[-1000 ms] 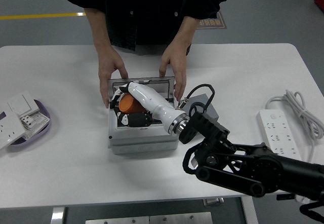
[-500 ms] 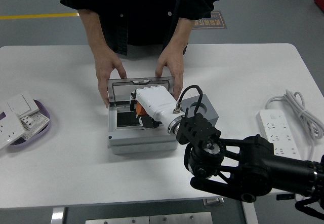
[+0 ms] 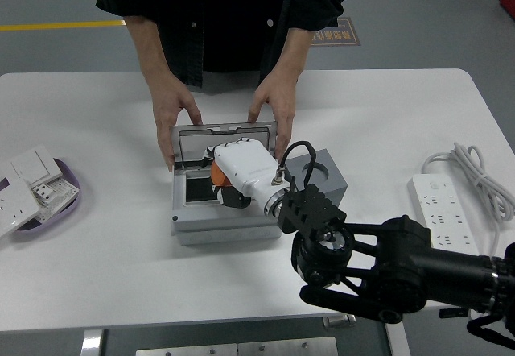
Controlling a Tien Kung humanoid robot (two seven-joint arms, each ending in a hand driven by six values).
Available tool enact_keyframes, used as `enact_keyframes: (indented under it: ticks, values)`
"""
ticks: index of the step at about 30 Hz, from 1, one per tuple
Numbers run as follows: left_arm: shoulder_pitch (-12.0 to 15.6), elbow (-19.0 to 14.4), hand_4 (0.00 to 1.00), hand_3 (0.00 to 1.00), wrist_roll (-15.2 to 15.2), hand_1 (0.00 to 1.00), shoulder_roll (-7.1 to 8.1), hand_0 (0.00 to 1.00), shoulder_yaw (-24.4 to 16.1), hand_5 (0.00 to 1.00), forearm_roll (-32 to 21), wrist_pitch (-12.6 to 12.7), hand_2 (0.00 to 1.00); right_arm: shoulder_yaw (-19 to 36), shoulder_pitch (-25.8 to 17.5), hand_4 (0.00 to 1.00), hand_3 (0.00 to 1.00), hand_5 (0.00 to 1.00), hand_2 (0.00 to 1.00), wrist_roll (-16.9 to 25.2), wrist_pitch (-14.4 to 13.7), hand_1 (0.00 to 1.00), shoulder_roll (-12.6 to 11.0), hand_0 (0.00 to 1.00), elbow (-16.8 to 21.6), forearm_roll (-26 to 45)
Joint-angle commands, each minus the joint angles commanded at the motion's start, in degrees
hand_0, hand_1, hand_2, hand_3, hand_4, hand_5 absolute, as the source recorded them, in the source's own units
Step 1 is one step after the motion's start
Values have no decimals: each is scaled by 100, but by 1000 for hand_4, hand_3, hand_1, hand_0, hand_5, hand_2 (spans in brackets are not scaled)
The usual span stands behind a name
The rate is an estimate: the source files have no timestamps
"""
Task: Pick up the cylinder from the cube,place it in the box,flap close box
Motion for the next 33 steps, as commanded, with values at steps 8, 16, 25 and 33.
enact_keyframes:
  ticks: [8, 16, 25, 33]
  values:
    - [-4, -6, 678, 616, 4, 620, -5, 594, -10, 220, 27, -4, 603, -29, -30, 814, 739, 352, 690, 82, -74, 682, -2, 820, -32, 71]
    - [-6, -16, 679, 616, 3, 619, -11, 594, -58, 220, 74, -9, 602, 232, -153, 828, 742, 351, 689, 312, -386, 680, -124, 823, 254, 259]
    - [6, -19, 676, 616, 6, 619, -17, 595, -65, 222, 75, -13, 602, 822, -180, 849, 739, 371, 675, 663, -815, 668, -432, 817, 1096, 423]
    - [-6, -19, 676, 616, 9, 619, -6, 595, -39, 220, 58, -16, 602, 820, 226, 842, 726, 377, 664, 728, -881, 656, -461, 806, 716, 759]
